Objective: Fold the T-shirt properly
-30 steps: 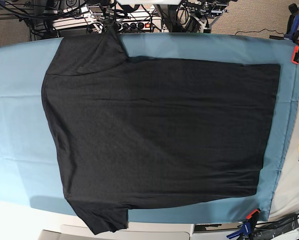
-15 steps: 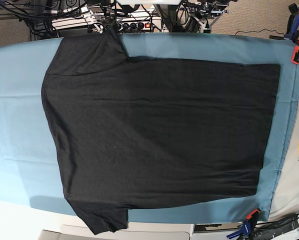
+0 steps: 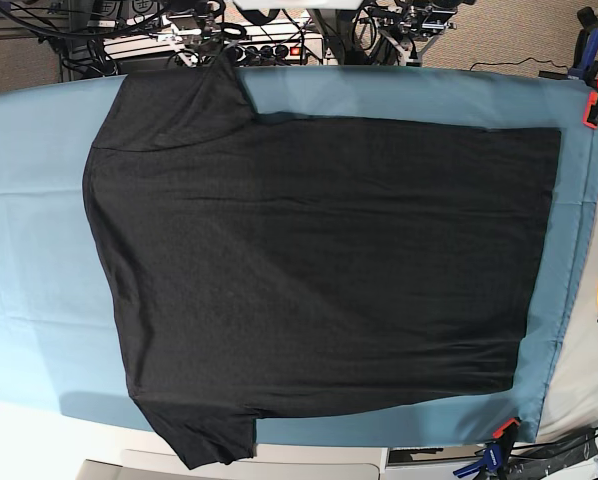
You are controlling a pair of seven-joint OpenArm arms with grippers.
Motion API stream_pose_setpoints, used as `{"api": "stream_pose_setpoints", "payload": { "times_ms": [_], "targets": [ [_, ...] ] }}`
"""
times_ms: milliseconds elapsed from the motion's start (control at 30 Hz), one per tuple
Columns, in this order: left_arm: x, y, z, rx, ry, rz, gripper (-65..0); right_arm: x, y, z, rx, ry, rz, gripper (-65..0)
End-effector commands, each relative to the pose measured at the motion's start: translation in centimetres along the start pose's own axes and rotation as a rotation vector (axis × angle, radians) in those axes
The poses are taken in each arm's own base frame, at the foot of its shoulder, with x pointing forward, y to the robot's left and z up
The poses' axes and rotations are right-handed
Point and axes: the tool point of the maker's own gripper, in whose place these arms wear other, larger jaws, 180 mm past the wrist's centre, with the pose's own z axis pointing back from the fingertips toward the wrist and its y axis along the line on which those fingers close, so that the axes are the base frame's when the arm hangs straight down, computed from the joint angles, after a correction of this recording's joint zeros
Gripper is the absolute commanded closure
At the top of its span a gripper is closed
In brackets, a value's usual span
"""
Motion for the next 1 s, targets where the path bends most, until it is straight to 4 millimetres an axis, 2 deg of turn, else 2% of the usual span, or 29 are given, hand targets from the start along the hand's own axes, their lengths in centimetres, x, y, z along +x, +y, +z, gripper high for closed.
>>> {"api": "stream_pose_setpoints", "payload": {
  "times_ms": [0, 233, 467, 667, 767, 867, 967],
  "targets": [
    [-0.4, -0.1, 0.0, -0.006, 0.013, 0.007, -4.4, 0.3, -1.2, 0.0, -0.021, -0.011, -0.001, -2.4],
    [-4.9, -0.2, 1.0, -0.026, 0.111, 0.002, -4.4, -2.5, -6.0, 1.0, -0.092, -0.024, 0.044, -2.4],
    [-8.2, 0.8, 4.7, -0.063, 0.043, -0.086, -4.4, -5.0, -12.0, 4.0, -0.174, -0.05, 0.136, -2.4],
    [-10.6, 3.4, 10.1, -0.05, -0.023, -0.21, -4.4, -6.4, -15.8, 7.8, -0.211, -0.076, 0.217, -2.4],
    [-11.5, 4.4, 13.8, -0.049, -0.046, -0.309, -4.4, -6.6, -16.7, 10.4, -0.217, -0.112, 0.283, -2.4],
    [-10.9, 4.2, 17.7, -0.08, -0.099, -0.377, -4.4, -5.9, -16.8, 13.3, -0.212, -0.175, 0.27, -2.4],
    [-8.8, 3.9, 20.9, -0.075, -0.166, -0.415, -4.4, -4.2, -17.2, 16.2, -0.216, -0.251, 0.226, -2.4]
  ]
}}
